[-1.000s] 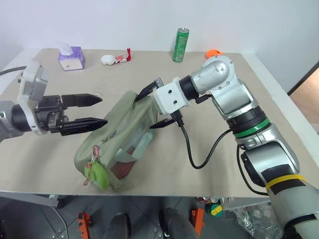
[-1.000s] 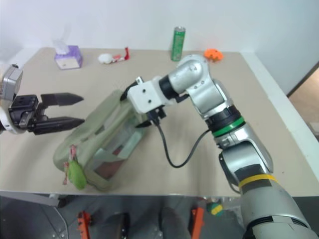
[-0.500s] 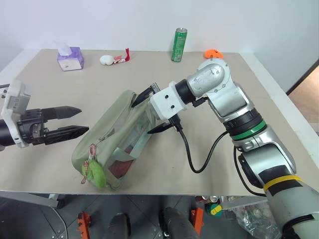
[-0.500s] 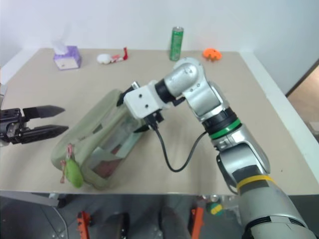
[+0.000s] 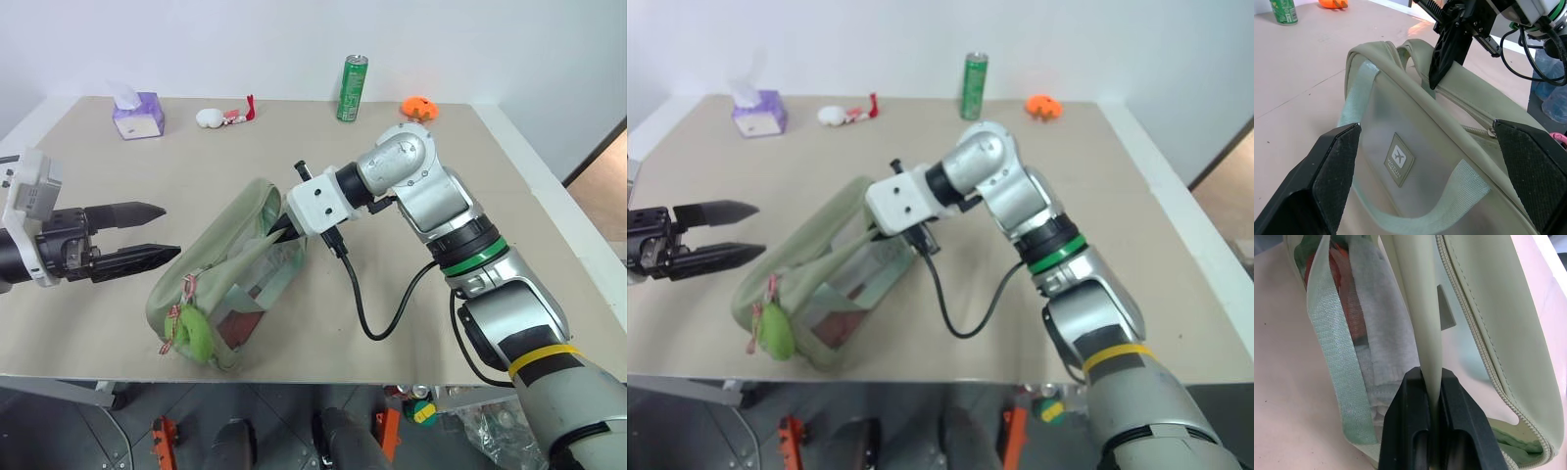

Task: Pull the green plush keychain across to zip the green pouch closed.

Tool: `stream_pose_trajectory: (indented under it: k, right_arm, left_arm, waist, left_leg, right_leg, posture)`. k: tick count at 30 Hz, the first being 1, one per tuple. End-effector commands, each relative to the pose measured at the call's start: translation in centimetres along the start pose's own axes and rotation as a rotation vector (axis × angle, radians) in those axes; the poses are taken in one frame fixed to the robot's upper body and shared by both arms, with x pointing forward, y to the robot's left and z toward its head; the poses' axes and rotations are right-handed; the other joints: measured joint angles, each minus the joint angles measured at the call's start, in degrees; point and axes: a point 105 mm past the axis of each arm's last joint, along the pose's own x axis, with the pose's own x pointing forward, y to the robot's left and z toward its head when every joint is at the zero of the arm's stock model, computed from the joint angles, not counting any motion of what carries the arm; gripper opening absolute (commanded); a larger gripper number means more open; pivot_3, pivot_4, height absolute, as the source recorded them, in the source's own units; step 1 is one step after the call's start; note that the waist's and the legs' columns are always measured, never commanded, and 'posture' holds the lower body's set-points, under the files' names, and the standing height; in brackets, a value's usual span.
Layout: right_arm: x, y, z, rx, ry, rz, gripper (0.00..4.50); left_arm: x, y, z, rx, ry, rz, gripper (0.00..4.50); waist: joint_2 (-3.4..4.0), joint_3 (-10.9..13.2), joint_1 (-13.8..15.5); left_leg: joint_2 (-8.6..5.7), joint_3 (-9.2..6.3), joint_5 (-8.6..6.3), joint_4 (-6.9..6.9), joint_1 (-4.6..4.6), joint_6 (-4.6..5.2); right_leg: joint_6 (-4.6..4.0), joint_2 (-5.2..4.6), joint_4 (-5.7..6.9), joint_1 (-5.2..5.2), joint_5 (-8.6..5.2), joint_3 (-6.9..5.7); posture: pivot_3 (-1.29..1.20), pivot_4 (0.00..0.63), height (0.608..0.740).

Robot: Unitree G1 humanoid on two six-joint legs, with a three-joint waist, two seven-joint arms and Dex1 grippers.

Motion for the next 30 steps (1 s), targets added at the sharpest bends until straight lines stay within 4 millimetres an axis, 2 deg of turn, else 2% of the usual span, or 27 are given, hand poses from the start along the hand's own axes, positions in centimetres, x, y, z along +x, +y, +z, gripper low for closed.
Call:
stream_pose_trajectory:
  k: [1, 4, 7, 10, 13, 16, 21, 24, 28, 30]
  right_arm:
    - [0.0, 0.7, -0.8, 0.022, 0.025, 0.017, 0.04]
    - [-0.2, 1.0, -1.3, 0.036, 0.038, 0.014, 0.04]
    - [-1.2, 0.4, -2.0, 0.05, 0.073, -0.072, 0.04]
    - [-3.4, -0.2, -1.8, 0.086, 0.058, -0.142, 0.04]
    - [-5.6, -0.9, -1.5, 0.108, 0.045, -0.218, 0.04]
    - [-7.2, -1.5, -1.5, 0.114, 0.06, -0.289, 0.04]
    - [-9.6, -1.8, -2.0, 0.139, 0.173, -0.387, 0.04]
    - [-9.3, -0.3, -3.6, 0.244, 0.316, -0.362, 0.04]
    - [-7.2, 1.6, -3.9, 0.341, 0.362, -0.352, 0.04]
    - [-6.7, 2.2, -4.8, 0.428, 0.424, -0.37, 0.04]
  left_arm:
    - [-0.2, -0.1, 0.9, 0.035, -0.028, 0.004, 4.5]
    - [-0.2, -0.1, 1.0, 0.034, -0.04, 0.012, 4.5]
    - [-0.4, -0.1, 1.4, 0.03, -0.067, 0.019, 4.5]
    - [-0.3, -0.1, 1.3, 0.015, -0.079, 0.02, 4.5]
    - [-0.1, 0.2, 0.4, -0.019, -0.081, 0.029, 4.5]
    - [0.3, 0.3, 0.2, -0.042, -0.095, 0.027, 4.5]
    - [1.0, 0.6, -0.3, -0.071, -0.105, 0.012, 4.5]
    - [1.4, 0.7, -0.3, -0.072, -0.107, 0.002, 4.5]
    - [1.7, 0.6, -0.3, -0.074, -0.109, -0.009, 4.5]
    - [1.7, 0.5, -0.3, -0.075, -0.108, -0.01, 4.5]
  waist:
    - [-0.01, 0.0, 0.0]
    - [-0.01, 0.0, 0.0]
    - [-0.01, 0.0, 0.0]
    - [-0.01, 0.0, 0.1]
    - [0.0, 0.0, 0.5]
    - [-0.01, 0.0, 0.3]
    - [0.0, 0.0, 0.0]
    - [-0.01, 0.0, 0.1]
    - [-0.02, 0.0, 0.0]
    - [0.01, 0.0, -0.1]
  left_leg:
    - [0.0, 0.0, 0.01, 0.0, 0.0, -0.02]
    - [-0.01, 0.0, 0.1, 0.01, 0.01, -0.17]
    - [-0.01, -0.01, 0.16, 0.01, 0.02, -0.26]
    - [-0.03, -0.01, 0.28, 0.02, 0.01, -0.27]
    - [-0.07, 0.02, 0.38, 0.01, 0.0, -0.21]
    - [-0.08, 0.1, 0.41, 0.01, -0.03, -0.25]
    - [-0.02, 0.13, 0.41, -0.19, -0.07, -0.25]
    - [0.0, 0.08, 0.4, -0.29, -0.1, -0.25]
    - [-0.01, 0.08, 0.39, -0.32, -0.12, -0.24]
    - [-0.01, 0.12, 0.39, -0.32, -0.13, -0.24]
  right_leg:
    - [0.01, 0.0, 0.0, 0.01, 0.0, 0.0]
    - [0.08, -0.01, 0.0, 0.03, 0.01, 0.0]
    - [0.14, -0.02, 0.0, 0.04, 0.05, -0.01]
    - [0.2, -0.03, 0.0, 0.03, 0.16, 0.0]
    - [0.26, -0.09, 0.0, 0.07, 0.18, -0.01]
    - [0.29, -0.14, -0.02, 0.03, 0.2, 0.0]
    - [0.2, -0.08, -0.02, -0.14, 0.15, 0.01]
    - [0.11, -0.04, -0.02, -0.19, 0.1, 0.0]
    - [0.07, -0.05, -0.02, -0.2, 0.06, 0.0]
    - [0.08, -0.05, -0.01, -0.25, 0.06, 0.03]
  posture:
    - [0.0, 0.15, 0.74]
    - [0.0, 0.15, 0.74]
    - [0.0, 0.15, 0.74]
    - [0.0, 0.15, 0.74]
    - [0.0, 0.15, 0.74]
    - [0.0, 0.15, 0.74]
    - [0.0, 0.15, 0.74]
    - [0.0, 0.15, 0.74]
    - [0.0, 0.15, 0.74]
    - [0.0, 0.15, 0.74]
